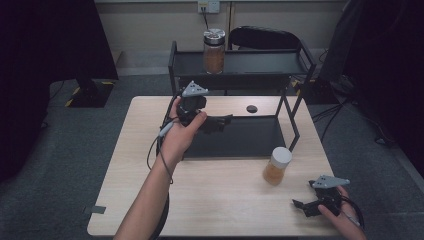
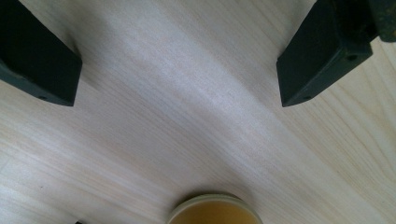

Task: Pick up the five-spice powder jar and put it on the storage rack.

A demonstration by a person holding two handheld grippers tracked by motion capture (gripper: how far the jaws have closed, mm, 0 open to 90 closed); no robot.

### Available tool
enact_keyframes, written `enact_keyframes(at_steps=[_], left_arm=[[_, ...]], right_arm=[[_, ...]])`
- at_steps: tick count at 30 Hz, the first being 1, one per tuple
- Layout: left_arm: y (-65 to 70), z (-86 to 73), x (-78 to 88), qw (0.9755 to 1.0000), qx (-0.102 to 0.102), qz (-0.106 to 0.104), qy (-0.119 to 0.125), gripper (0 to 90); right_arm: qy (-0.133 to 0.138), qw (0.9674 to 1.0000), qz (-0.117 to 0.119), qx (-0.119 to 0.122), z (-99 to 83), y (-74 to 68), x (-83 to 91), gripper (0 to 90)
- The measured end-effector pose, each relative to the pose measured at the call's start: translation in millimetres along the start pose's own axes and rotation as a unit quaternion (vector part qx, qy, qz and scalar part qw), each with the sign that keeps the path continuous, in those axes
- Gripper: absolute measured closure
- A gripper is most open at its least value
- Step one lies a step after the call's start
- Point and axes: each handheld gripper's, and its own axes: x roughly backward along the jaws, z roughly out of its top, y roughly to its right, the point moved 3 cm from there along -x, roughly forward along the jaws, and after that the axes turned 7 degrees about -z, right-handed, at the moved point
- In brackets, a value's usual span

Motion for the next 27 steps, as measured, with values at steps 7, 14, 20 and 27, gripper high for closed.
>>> enact_keyframes(at_steps=[7, 14, 20, 27], left_arm=[[-2.2, -30.6, -8.5, 0.9999, 0.010, -0.004, -0.005, 1.7], [-7.4, -67.0, -18.7, 0.9995, 0.029, -0.013, -0.007, 1.6], [-5.9, -94.5, -24.8, 0.9992, 0.037, -0.014, -0.004, 1.6], [-1.8, -115.6, -27.9, 0.9993, 0.035, -0.010, -0.007, 1.6]], right_arm=[[-0.001, 1.0000, 0.000, 0.000, 0.2, 0.0, 0.1, 0.0], [-0.001, 1.0000, 0.000, 0.000, 0.2, -0.1, 0.1, 0.0], [-0.001, 1.0000, 0.000, 0.000, 0.1, -0.1, 0.1, 0.0], [-0.001, 1.0000, 0.000, -0.001, 0.2, -0.1, 0.1, 0.0]])
